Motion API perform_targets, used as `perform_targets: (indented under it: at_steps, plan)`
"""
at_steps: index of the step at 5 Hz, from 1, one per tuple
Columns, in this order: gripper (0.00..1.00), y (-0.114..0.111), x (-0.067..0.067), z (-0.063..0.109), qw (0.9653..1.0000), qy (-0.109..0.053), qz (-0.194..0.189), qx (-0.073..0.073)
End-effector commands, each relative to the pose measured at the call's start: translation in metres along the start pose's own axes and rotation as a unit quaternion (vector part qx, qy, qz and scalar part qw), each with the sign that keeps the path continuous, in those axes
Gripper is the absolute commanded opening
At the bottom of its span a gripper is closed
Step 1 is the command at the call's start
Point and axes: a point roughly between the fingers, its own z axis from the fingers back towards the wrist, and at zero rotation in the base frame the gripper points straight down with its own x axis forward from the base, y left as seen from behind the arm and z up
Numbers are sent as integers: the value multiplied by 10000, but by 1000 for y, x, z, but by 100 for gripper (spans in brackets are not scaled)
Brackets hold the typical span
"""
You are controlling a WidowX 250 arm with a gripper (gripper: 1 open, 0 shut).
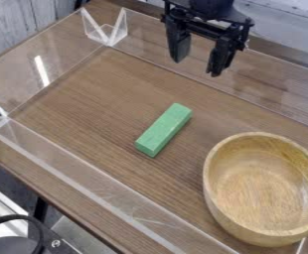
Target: Put the green block in the brown bowl
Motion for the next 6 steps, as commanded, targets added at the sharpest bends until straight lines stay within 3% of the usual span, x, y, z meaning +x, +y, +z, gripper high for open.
perform_targets:
  at_steps: [1, 2, 4, 6]
  plan:
    - [100, 4, -8, -8, 9998, 108, -139, 24]
    - [100, 13, -23, -22, 9990, 223, -384, 71]
    - [100, 35, -40, -53, 9977, 196, -652, 65]
    - [100, 40, -35, -76, 9961, 214, -854, 28]
